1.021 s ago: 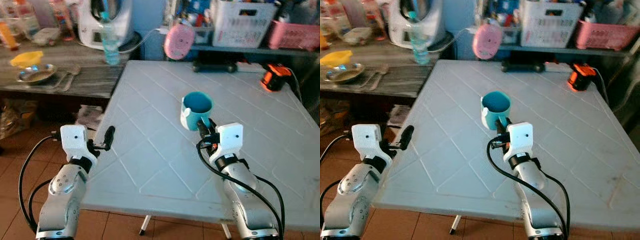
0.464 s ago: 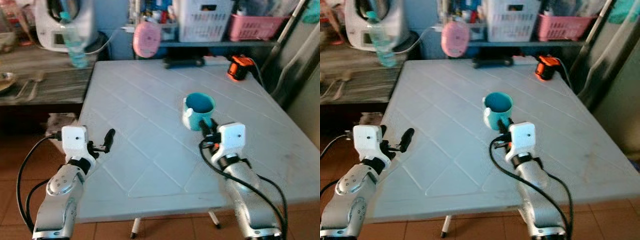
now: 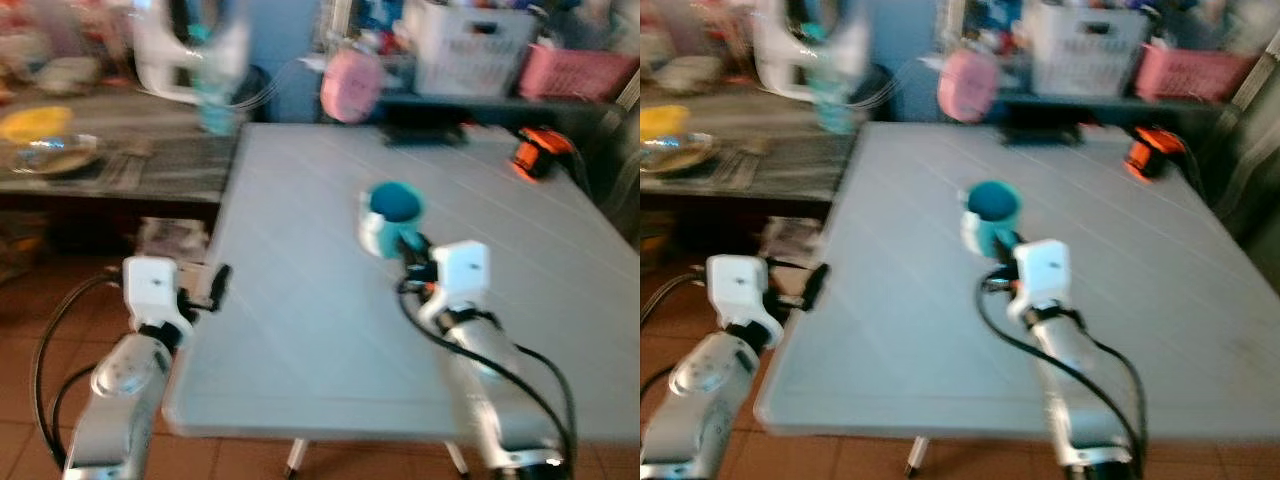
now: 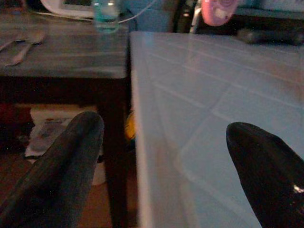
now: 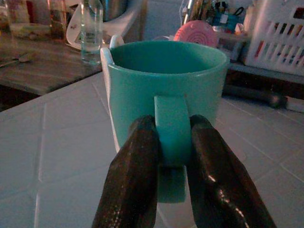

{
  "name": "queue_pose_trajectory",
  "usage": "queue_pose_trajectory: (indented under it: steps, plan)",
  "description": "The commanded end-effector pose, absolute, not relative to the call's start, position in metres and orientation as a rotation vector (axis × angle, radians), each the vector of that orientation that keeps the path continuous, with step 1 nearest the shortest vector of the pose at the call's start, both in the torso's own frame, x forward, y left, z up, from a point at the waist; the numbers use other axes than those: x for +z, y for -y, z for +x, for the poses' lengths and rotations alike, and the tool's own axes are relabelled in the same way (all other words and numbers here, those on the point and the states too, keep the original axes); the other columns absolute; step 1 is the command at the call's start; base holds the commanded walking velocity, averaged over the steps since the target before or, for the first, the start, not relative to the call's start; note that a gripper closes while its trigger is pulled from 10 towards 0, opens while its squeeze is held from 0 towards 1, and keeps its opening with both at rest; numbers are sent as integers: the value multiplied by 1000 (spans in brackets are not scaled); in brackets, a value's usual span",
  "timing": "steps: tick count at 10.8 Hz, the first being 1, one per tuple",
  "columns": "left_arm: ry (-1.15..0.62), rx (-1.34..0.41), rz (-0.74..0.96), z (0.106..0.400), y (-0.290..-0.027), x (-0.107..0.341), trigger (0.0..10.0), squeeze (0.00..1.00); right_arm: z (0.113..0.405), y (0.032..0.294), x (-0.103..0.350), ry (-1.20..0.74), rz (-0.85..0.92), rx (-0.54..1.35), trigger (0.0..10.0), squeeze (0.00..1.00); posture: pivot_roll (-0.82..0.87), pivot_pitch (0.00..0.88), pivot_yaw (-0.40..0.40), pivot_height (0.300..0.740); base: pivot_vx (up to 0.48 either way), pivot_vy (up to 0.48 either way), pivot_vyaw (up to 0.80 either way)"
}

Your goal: Setting the table

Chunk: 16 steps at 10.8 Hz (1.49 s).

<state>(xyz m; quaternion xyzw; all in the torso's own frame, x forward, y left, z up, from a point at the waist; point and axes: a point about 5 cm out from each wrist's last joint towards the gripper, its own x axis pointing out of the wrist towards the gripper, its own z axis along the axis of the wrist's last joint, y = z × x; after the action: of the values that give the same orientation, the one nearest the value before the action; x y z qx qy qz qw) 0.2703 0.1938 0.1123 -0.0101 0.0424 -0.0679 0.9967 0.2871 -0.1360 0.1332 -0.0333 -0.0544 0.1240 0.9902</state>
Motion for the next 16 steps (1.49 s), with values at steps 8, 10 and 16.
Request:
queue_pose_trajectory:
  steps: [8,10,16]
  plan:
    - [-68,-156,33,267,-197,115,10000,0,291,131,136,128,-65,257,10000,0,136,0,0,740,0,480,0]
    - [-65,-151,38,266,-198,115,10000,0,292,131,136,129,-65,256,10000,0,139,0,-1,740,0,480,0]
    - [-51,-138,50,269,-196,115,10000,0,293,133,134,126,-70,243,10000,0,144,0,0,740,0,480,0]
